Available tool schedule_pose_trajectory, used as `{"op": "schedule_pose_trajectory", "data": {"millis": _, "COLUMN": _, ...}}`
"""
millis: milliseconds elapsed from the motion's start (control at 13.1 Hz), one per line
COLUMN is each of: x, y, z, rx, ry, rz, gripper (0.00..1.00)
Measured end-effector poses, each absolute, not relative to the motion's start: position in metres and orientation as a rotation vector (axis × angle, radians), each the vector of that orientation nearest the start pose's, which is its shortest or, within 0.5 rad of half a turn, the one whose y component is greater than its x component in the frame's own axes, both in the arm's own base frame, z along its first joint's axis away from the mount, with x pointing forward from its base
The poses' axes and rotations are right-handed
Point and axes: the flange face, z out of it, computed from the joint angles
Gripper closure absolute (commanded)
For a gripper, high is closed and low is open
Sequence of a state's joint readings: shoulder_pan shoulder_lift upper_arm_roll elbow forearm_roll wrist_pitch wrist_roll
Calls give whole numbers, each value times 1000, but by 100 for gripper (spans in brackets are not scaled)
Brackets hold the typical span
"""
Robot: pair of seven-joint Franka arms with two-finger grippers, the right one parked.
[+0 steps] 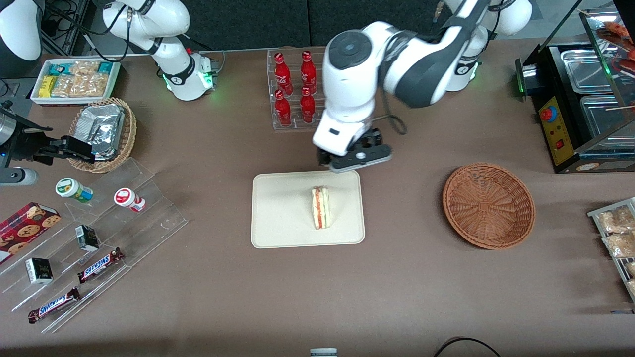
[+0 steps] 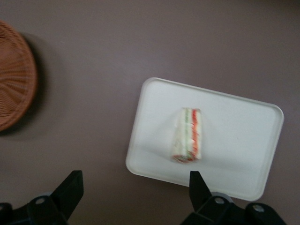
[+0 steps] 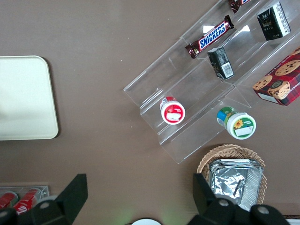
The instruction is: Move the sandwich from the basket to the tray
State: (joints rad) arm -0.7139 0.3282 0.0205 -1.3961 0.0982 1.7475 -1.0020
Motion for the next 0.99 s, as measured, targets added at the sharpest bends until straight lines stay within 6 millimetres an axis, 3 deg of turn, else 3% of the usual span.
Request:
{"op": "schedule_pose_trajectory", "data": {"millis": 229, "x": 530, "y": -332, "z": 573, "rx": -3009, "ry": -457, "rz": -64, "gripper": 0}}
{"op": "schedule_pose_trajectory", "data": {"millis": 458, "x": 546, "y": -214, "z": 617, "rx": -3035, "ry": -378, "rz": 60, "gripper": 0}}
{"op": "schedule_pose_trajectory", "data": {"millis": 763, "x": 552, "y": -76, "z": 640, "rx": -3066, "ry": -258, "rz": 141, "gripper": 0}}
{"op": "schedule_pose_trajectory", "data": {"millis": 915, "x": 543, "y": -20, "z": 647, "rx": -3093, "ry": -233, "rz": 156, "gripper": 0}}
{"op": "schedule_pose_trajectory", "data": {"millis": 992, "x": 534, "y": -2, "z": 653, "rx": -3110, "ry": -241, "rz": 147, "gripper": 0}}
